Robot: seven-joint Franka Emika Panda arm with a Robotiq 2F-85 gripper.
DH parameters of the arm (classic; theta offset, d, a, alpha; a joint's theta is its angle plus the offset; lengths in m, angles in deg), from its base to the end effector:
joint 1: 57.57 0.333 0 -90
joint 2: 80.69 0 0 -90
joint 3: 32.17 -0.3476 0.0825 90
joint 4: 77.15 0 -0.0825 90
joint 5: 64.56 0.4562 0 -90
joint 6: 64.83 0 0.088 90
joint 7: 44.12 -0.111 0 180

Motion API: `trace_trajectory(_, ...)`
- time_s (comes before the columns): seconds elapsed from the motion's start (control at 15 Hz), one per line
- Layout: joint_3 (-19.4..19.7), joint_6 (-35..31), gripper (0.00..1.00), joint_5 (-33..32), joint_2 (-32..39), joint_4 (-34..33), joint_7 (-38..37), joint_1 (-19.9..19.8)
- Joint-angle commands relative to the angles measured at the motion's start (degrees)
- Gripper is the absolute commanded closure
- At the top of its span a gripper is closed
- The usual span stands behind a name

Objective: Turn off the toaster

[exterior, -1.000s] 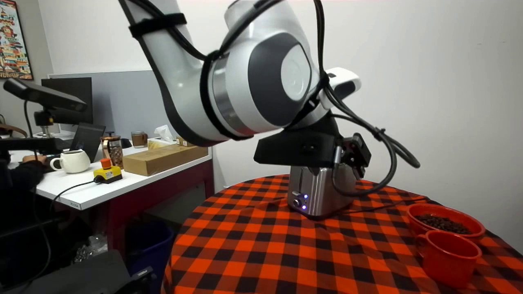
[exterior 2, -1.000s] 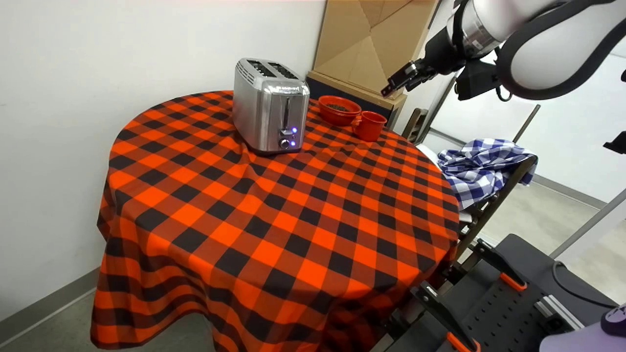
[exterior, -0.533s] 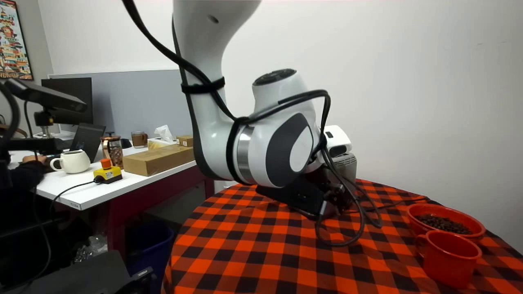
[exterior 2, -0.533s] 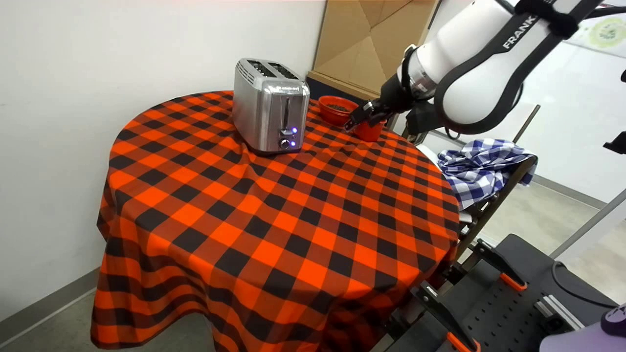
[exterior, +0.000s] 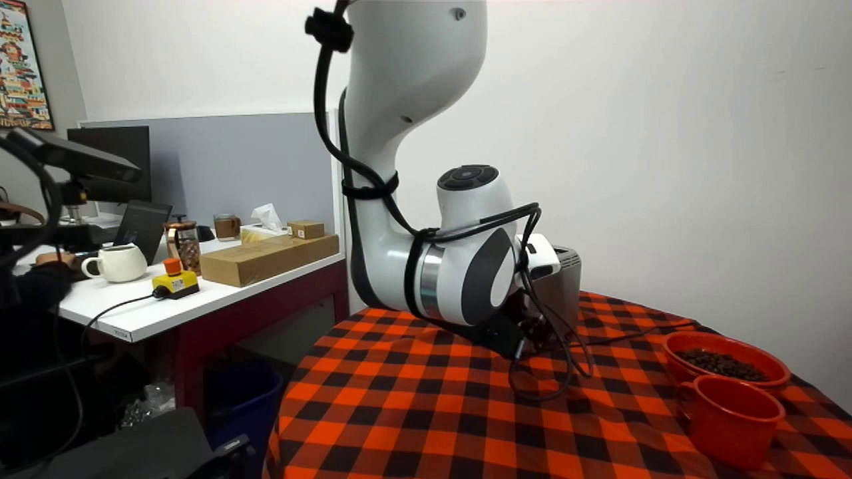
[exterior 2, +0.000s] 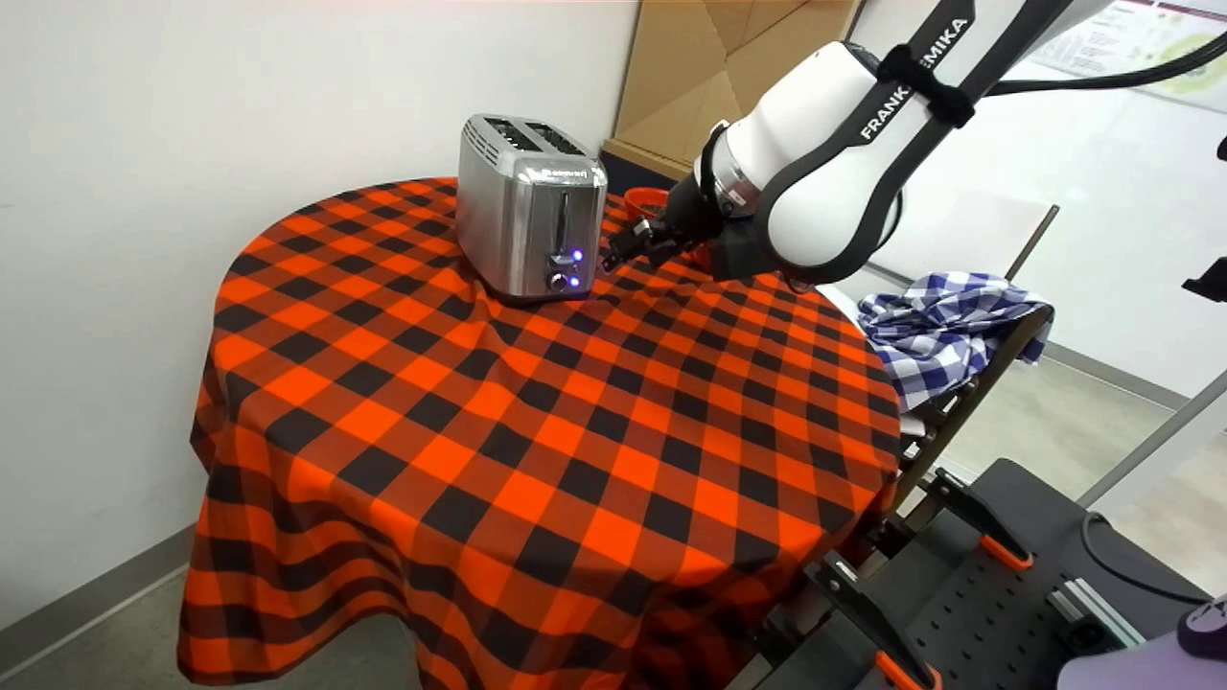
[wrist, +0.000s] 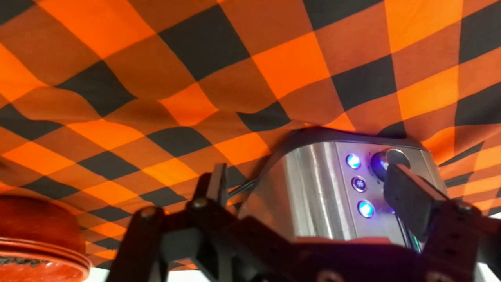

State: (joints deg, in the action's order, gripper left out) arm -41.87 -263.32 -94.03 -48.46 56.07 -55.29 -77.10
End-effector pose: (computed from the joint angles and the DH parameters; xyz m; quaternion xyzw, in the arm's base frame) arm 0.5746 -0.0358 0.1231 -0.9543 -0.0566 -0.2892 0.0492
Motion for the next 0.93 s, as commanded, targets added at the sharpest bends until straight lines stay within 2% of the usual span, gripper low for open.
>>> trace_trajectory(0.0,-1.0,0.5,0.0,0.5,3.7,-4.7,-0.5,-0.2)
trace_trajectory(0.33,-0.5,0.7,0.0,1.1,6.6,-8.3,-0.6,0.4)
trace_trajectory(0.87,-7.0,5.6,0.0,0.0,10.9,-10.8,-2.8,-4.7)
